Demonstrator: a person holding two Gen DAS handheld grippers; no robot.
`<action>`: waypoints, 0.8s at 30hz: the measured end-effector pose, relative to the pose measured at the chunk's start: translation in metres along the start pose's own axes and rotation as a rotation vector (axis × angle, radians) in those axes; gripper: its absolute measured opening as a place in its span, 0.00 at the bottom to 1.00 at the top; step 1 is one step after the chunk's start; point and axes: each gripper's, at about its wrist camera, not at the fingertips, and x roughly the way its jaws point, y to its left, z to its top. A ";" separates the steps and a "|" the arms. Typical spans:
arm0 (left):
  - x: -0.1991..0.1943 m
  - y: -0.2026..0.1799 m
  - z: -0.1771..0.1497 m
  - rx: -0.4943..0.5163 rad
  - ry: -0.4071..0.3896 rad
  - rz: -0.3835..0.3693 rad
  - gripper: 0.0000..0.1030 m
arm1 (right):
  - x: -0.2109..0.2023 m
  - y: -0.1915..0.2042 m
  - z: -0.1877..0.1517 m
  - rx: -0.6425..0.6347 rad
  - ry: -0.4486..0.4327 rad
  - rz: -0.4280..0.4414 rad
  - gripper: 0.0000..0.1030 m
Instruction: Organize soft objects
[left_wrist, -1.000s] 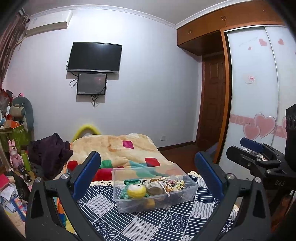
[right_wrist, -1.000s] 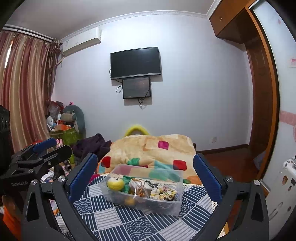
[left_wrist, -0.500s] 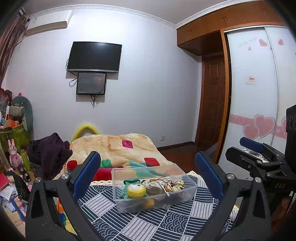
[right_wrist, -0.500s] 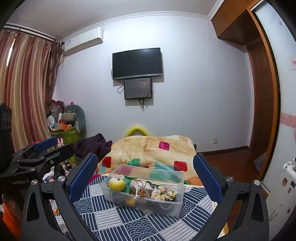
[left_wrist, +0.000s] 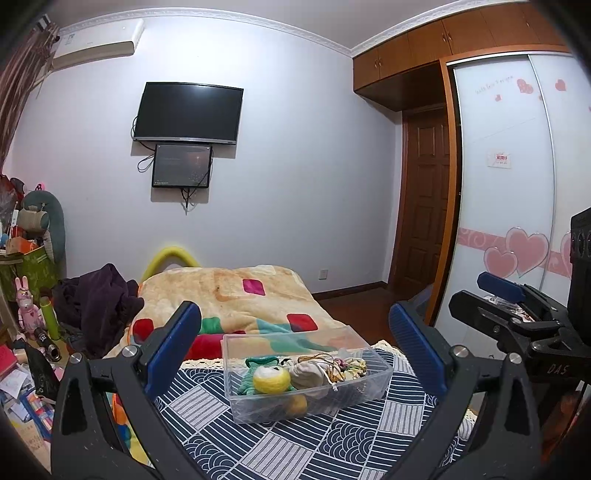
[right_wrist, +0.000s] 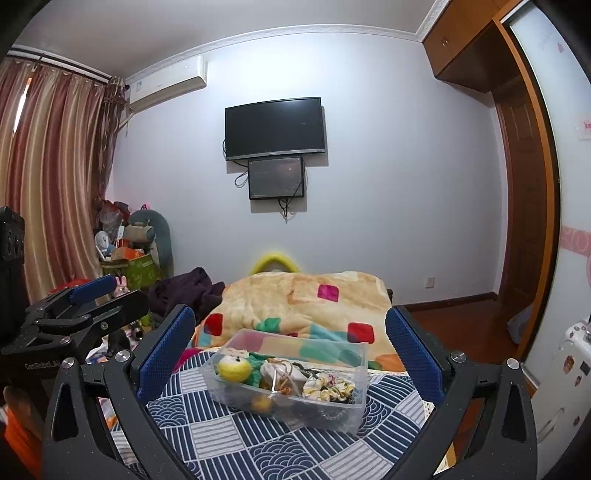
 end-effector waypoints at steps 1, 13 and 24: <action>0.000 0.000 0.000 0.000 0.001 -0.002 1.00 | 0.000 0.000 0.000 -0.001 -0.001 -0.002 1.00; 0.000 -0.003 -0.001 0.000 0.003 -0.009 1.00 | 0.001 -0.002 0.000 0.007 -0.002 0.002 1.00; -0.001 -0.004 0.001 -0.011 0.010 -0.003 1.00 | 0.000 0.001 0.001 -0.006 -0.006 -0.008 1.00</action>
